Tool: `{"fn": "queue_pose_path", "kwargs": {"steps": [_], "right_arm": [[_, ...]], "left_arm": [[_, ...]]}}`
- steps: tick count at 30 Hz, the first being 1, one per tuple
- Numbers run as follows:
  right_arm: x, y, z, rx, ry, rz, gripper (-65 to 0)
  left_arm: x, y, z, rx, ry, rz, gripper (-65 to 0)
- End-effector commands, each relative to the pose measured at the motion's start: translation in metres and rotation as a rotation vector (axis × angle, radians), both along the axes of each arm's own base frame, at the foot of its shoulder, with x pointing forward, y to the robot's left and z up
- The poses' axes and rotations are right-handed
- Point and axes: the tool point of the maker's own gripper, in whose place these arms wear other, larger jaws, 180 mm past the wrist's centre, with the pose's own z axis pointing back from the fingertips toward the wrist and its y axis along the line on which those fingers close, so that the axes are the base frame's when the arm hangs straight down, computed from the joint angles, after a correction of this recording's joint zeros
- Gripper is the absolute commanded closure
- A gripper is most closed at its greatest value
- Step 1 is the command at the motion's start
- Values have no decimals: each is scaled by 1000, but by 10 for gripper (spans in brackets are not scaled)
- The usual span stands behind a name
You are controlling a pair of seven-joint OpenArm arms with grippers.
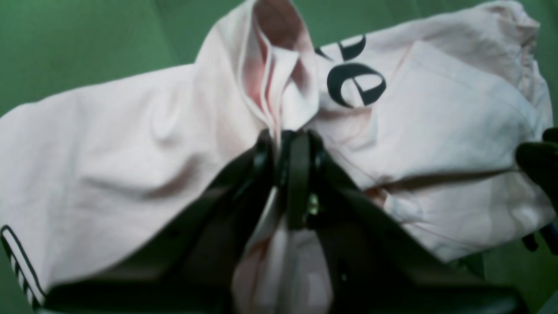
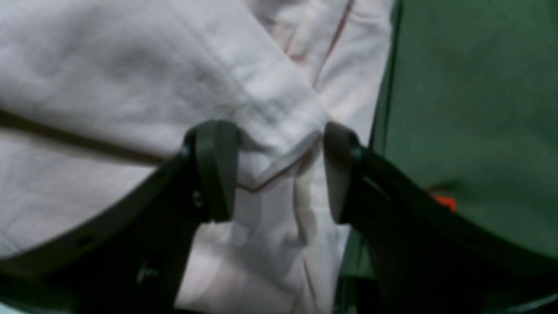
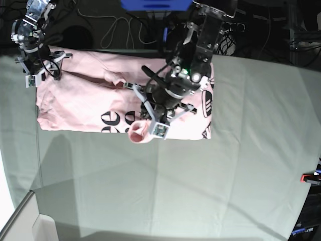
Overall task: Layout the t-shirt on the table in an organized manner, then fold the t-shirt properly
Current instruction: 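Fold the held shirt end over toward the middle with the left gripper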
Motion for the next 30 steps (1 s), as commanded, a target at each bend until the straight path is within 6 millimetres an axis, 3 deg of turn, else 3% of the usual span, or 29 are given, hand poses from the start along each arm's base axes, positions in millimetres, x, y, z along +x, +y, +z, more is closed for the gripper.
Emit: {"fn": "queue_pose_path", "kwargs": {"steps": [1, 7, 13, 15, 19, 22, 26, 28, 30], "right_arm": [[6, -6, 10, -15, -42, 0, -320], [6, -6, 10, -15, -41, 0, -320], [5, -6, 10, -15, -39, 0, -320], [5, -6, 10, -15, -39, 0, -320], [5, -6, 10, -15, -39, 0, -320], [5, -5, 10, -15, -39, 1, -321], [5, -5, 10, -14, -39, 3, -321], [5, -5, 10, -15, -39, 1, -321], [6, -5, 10, -15, -41, 1, -321]], "left_arm": [[12, -9, 19, -44, -57, 0, 0], [6, -11, -5, -23, 5, -11, 0], [6, -11, -6, -17, 13, -16, -20], [5, -11, -6, -17, 16, -16, -94], [2, -14, -5, -23, 13, -28, -340], [-8, -32, 9, -62, -11, -83, -436], [-10, -38, 38, -129, -72, -121, -401], [-8, -30, 51, -143, -101, -122, -342], [-2, -6, 53, -109, -127, -99, -273]]}}
